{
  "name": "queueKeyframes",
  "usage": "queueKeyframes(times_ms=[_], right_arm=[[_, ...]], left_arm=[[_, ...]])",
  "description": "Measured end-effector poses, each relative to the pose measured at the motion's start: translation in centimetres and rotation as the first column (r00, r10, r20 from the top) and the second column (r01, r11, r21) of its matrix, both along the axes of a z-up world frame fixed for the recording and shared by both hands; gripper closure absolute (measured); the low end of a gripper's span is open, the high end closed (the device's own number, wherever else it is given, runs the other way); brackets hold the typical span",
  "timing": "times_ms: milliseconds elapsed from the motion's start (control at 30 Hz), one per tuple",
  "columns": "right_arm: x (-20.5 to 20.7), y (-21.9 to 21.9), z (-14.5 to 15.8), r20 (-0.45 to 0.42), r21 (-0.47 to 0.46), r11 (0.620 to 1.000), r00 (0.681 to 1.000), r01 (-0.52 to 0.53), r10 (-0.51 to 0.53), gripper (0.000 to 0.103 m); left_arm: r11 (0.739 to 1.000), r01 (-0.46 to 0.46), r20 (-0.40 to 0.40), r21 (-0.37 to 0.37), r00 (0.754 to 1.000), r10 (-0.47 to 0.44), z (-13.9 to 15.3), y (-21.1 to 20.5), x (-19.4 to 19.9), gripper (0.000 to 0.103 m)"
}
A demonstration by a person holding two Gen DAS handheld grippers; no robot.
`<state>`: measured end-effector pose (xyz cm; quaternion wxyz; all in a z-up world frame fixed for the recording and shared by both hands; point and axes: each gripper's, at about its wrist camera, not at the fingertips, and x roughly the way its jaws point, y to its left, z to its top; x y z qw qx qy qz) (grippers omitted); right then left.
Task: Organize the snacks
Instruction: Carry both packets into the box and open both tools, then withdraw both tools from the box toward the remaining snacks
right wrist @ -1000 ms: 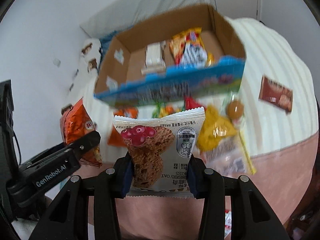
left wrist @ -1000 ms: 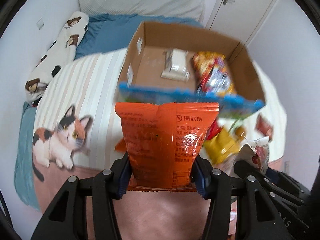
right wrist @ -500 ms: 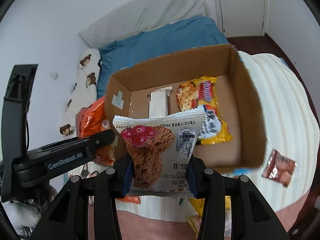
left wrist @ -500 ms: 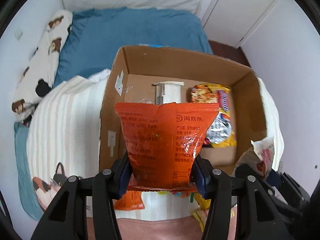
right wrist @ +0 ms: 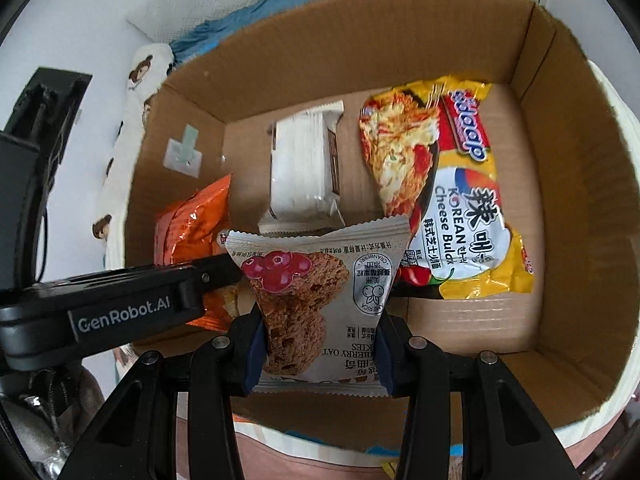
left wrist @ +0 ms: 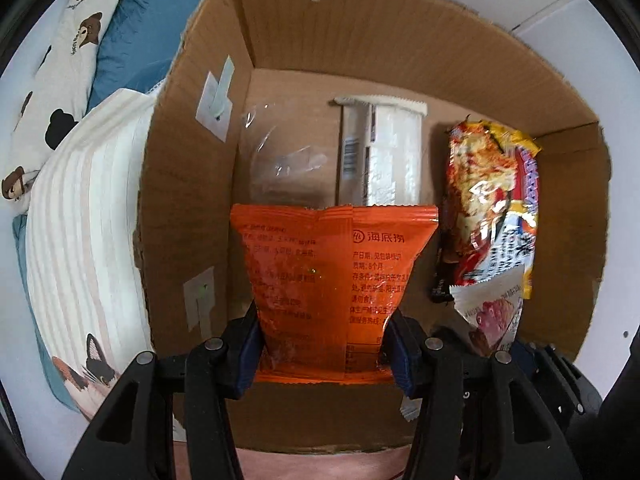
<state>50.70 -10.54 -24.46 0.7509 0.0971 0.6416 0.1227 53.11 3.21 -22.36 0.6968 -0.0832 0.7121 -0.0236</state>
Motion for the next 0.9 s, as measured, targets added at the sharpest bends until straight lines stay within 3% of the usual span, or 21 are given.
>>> queueKeyframes(times_ms=[67,133,167,200,233,300,633,733,900], right_arm=[[0.2,0.0,-0.6,-0.019,0.000,1.000,1.000,-0.002,0.002,0.054],[0.5,0.2,-1.4,-0.056,-0.025,1.000,0.998,-0.006,0.005,0.041],[0.6,0.2,-1.5,-0.063,-0.039,0.999,0.998,-0.006,0.004,0.018],[0.6,0.2,-1.6,-0.065,-0.051,0.999,0.998,-0.011,0.007,0.005],[0.7,0.2,-1.6,-0.060,-0.063,0.998,0.998,-0.015,0.011,0.005],[0.8,0.2,-1.4,-0.046,-0.094,0.995,0.999,-0.017,0.012,0.005],[0.3,-0.5,0.5,0.012,-0.132,0.991,1.000,-0.013,0.015,0.005],[-0.6,-1.5,2.5,0.066,-0.153,0.988,0.998,-0.005,0.015,0.005],[-2.5,-2.4,4.9,0.160,-0.174,0.984,0.987,0.025,0.003,0.005]], left_arm=[[1.000,0.018,-0.028,0.015,0.999,-0.017,-0.7,-0.4,-0.1,0.052],[1.000,0.010,-0.044,-0.002,0.999,-0.010,-1.1,-0.4,-0.4,0.046],[1.000,0.010,-0.040,-0.003,0.999,-0.010,-1.2,-0.5,-0.4,0.042],[1.000,0.011,-0.029,0.007,1.000,-0.011,-1.1,-0.5,-0.4,0.032],[1.000,0.014,-0.021,0.015,1.000,-0.014,-1.0,-0.6,-0.5,0.018],[1.000,0.013,-0.001,0.022,1.000,-0.013,-0.5,-0.6,-0.6,0.012],[1.000,-0.023,0.065,0.005,0.998,0.023,2.1,-0.1,-1.9,0.012],[0.999,-0.039,0.144,0.023,0.989,0.036,4.1,0.0,-3.0,0.012],[0.996,-0.074,0.296,0.049,0.953,0.056,7.9,0.9,-6.1,0.012]])
